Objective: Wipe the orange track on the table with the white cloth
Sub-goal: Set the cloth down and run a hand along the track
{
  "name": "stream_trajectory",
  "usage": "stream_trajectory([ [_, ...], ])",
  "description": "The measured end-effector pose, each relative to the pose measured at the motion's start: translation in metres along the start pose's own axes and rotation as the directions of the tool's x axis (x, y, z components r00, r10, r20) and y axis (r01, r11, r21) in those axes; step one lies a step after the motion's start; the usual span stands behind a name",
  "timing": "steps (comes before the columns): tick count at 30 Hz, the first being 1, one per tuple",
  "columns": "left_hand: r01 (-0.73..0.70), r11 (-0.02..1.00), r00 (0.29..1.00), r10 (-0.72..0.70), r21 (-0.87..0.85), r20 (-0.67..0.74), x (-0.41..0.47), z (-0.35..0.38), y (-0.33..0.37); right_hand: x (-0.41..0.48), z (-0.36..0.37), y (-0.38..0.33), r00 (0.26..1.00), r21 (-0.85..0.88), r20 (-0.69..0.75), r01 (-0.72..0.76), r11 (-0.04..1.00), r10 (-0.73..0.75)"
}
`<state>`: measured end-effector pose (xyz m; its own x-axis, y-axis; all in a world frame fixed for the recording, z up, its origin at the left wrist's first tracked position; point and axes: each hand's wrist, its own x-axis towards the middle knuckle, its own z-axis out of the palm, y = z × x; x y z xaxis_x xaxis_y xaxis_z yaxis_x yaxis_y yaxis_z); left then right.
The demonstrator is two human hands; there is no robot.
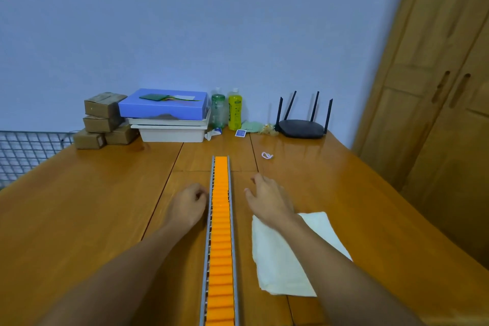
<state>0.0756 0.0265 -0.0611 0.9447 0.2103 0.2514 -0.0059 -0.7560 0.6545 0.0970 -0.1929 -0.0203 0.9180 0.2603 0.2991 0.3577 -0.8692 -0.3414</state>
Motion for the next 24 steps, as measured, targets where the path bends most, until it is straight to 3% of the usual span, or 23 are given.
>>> stream_trajectory([
  [7, -0.052, 0.994, 0.998, 0.056, 0.096, -0.041, 0.085, 0.014, 0.013, 0.041, 0.026, 0.029, 0.995, -0.061, 0.075, -0.062, 0.996, 0.067],
  [12, -0.109, 0.947, 0.994, 0.107, 0.303, 0.023, 0.143, 0.034, 0.014, 0.064, 0.041, 0.044, 0.995, -0.113, 0.064, -0.065, 0.992, 0.073],
  [15, -0.111, 0.922, 0.993, 0.088, 0.371, 0.08, 0.156, 0.046, 0.017, 0.067, 0.049, 0.047, 0.999, -0.155, 0.021, -0.043, 0.987, 0.046],
  [24, -0.079, 0.904, 0.997, 0.062, 0.42, 0.052, 0.157, 0.052, 0.018, 0.07, 0.055, 0.048, 0.999, -0.148, -0.024, -0.048, 0.988, 0.045],
])
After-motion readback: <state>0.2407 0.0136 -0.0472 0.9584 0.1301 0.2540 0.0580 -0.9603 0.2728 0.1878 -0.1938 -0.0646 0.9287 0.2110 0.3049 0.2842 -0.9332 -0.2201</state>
